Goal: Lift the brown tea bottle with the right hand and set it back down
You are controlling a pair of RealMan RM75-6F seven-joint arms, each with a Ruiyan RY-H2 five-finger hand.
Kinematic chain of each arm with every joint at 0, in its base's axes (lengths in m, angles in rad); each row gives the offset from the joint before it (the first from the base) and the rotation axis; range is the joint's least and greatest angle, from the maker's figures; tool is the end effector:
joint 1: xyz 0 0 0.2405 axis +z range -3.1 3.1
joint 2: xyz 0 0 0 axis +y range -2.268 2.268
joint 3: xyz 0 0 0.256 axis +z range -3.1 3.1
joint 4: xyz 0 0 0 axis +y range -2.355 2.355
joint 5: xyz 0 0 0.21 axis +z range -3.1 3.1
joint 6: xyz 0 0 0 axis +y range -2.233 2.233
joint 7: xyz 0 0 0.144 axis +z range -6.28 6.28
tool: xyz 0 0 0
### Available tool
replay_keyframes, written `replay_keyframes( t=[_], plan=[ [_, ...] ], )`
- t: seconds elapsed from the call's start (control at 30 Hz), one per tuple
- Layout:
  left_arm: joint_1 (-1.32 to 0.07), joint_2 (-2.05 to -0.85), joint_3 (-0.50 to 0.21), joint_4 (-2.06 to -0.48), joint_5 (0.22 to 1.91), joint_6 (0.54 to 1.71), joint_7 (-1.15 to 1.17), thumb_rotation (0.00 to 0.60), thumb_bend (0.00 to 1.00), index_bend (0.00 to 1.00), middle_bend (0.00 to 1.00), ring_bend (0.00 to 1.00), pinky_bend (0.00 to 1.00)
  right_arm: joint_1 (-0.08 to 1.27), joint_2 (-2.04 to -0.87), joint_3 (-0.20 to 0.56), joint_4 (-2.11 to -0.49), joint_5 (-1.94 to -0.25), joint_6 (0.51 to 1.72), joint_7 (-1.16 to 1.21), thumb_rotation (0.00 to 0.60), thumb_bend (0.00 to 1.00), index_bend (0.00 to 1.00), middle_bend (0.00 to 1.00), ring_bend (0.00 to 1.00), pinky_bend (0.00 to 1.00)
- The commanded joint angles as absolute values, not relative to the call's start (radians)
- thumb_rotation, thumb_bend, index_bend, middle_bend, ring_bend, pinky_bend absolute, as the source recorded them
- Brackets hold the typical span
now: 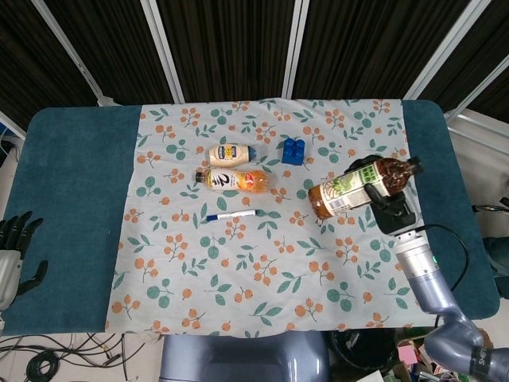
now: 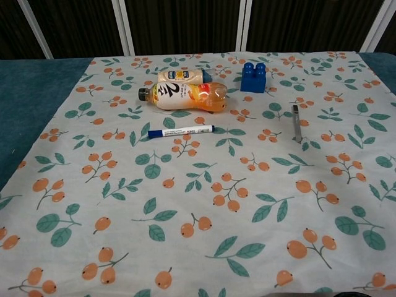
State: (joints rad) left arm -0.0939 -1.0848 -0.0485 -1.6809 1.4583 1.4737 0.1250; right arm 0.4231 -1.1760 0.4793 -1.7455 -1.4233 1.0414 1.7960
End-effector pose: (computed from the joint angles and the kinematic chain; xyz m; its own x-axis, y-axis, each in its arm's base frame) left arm -0.3044 0.1825 0.1640 0.4733 0.0170 0.8807 0.8806 0.0175 -0.4736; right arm -0.1589 -0.3336 0.1487 -0.9345 -0.3521 -0.0528 0.0325 0.0633 -0.9975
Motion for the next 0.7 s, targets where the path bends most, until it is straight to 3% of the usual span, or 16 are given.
replay_keyframes(
  t=[0.03, 0.17, 0.3, 0.53, 0.7],
  plan=[
    [-0.094, -1.084, -0.049, -1.681, 1.458, 1.473, 0.125, 0.600, 0.39, 0.12, 0.02, 0.01, 0.07, 0.400, -1.104, 0.508, -1.786, -1.440, 1.060, 1.925, 0.600, 0.47, 0.48, 0.48, 0.61, 0.78],
    [-0.095, -1.084, -0.049, -1.682, 1.456, 1.471, 0.126, 0.600, 0.39, 0.12, 0.02, 0.01, 0.07, 0.411, -1.108, 0.470, -1.764, -1.444, 1.058, 1.766, 0.600, 0.45, 0.48, 0.49, 0.61, 0.79],
    [-0.096, -1.085, -0.048, -1.682, 1.455, 1.468, 0.130, 0.600, 0.39, 0.12, 0.02, 0.01, 0.07, 0.438, -1.136, 0.412, -1.714, -1.448, 1.043, 1.437, 0.600, 0.45, 0.49, 0.51, 0.63, 0.79],
    [-0.096, -1.083, -0.048, -1.683, 1.453, 1.468, 0.130, 0.600, 0.39, 0.12, 0.02, 0.01, 0.08, 0.479, -1.275, 0.318, -1.586, -1.330, 1.116, 0.427, 0.600, 0.45, 0.49, 0.51, 0.63, 0.79],
    [-0.095, -1.082, -0.048, -1.684, 1.453, 1.468, 0.128, 0.600, 0.39, 0.12, 0.02, 0.01, 0.08, 0.503, -1.337, 0.265, -1.513, -1.314, 1.161, -0.014, 0.600, 0.45, 0.49, 0.51, 0.63, 0.79]
  ],
)
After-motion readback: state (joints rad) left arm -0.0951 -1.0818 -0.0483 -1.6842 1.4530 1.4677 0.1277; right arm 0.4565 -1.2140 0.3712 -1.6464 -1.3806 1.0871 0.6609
